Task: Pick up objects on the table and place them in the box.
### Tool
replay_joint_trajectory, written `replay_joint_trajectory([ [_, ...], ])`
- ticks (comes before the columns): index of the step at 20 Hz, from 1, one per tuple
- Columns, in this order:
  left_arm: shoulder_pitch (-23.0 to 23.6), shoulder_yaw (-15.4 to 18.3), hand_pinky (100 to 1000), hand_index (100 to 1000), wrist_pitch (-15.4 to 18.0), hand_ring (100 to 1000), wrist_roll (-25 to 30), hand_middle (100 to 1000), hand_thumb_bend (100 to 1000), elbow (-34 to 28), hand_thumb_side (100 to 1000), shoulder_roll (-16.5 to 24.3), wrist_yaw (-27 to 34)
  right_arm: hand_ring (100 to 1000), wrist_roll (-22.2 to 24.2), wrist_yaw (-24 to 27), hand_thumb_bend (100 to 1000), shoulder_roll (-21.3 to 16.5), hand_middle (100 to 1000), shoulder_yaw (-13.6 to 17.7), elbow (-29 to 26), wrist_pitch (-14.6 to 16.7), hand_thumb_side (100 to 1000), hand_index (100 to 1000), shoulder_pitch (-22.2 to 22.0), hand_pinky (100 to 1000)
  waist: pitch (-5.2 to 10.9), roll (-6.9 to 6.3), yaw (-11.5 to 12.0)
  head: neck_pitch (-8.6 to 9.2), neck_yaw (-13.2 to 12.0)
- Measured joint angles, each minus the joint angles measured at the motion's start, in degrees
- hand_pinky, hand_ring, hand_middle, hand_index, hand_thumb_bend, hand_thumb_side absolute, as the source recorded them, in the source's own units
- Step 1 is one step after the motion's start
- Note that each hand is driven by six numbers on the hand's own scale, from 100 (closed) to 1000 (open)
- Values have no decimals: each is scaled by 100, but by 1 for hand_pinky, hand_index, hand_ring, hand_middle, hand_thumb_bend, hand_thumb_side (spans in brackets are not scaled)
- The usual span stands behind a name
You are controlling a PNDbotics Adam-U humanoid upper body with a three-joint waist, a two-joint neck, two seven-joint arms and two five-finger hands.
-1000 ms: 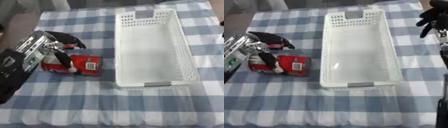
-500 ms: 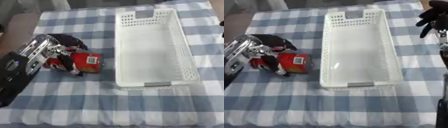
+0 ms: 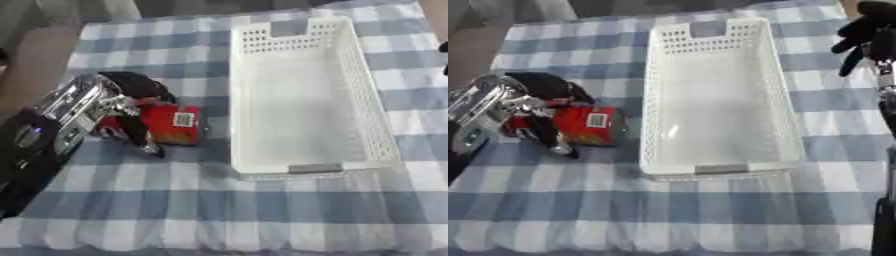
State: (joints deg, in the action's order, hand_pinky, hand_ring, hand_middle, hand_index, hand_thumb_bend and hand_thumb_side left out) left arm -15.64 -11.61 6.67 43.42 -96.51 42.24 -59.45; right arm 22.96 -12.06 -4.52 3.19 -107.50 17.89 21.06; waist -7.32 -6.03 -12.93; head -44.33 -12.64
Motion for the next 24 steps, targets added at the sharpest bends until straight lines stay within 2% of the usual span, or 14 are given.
replay_joint_trajectory([
  [6, 0, -16, 653, 931, -29, 729, -274, 804, 616, 117, 551, -47, -38, 553, 3, 23, 100, 1, 605, -1, 0, 0, 789, 821, 0, 349, 0, 1, 0, 0, 1],
  [7, -1, -19, 637, 911, -40, 714, -327, 791, 612, 127, 514, -47, -50, 553, 3, 25, 100, 1, 605, -1, 0, 0, 789, 821, 0, 349, 0, 2, 0, 0, 1],
  [12, -2, -27, 629, 901, -95, 707, -597, 786, 619, 128, 485, -47, -140, 553, 5, 37, 100, 3, 606, -2, 0, 0, 789, 821, 1, 349, 0, 3, 0, 0, 2],
  [18, -3, -29, 679, 955, -88, 757, -614, 823, 646, 134, 551, -47, -308, 553, 15, 37, 100, 3, 606, -2, 0, 9, 789, 821, 1, 349, 0, 3, -1, 0, 2],
  [21, -3, -29, 729, 1000, -28, 801, -394, 858, 651, 166, 622, -50, -353, 553, 20, 37, 100, 3, 606, -2, 0, 5, 790, 821, 1, 349, 0, 1, -2, 0, 2],
  [24, -3, -29, 764, 1000, 57, 827, -86, 876, 657, 180, 653, -71, -352, 553, 29, 37, 100, 3, 606, -2, 0, -4, 790, 821, 1, 349, 0, -1, -3, 0, 2],
])
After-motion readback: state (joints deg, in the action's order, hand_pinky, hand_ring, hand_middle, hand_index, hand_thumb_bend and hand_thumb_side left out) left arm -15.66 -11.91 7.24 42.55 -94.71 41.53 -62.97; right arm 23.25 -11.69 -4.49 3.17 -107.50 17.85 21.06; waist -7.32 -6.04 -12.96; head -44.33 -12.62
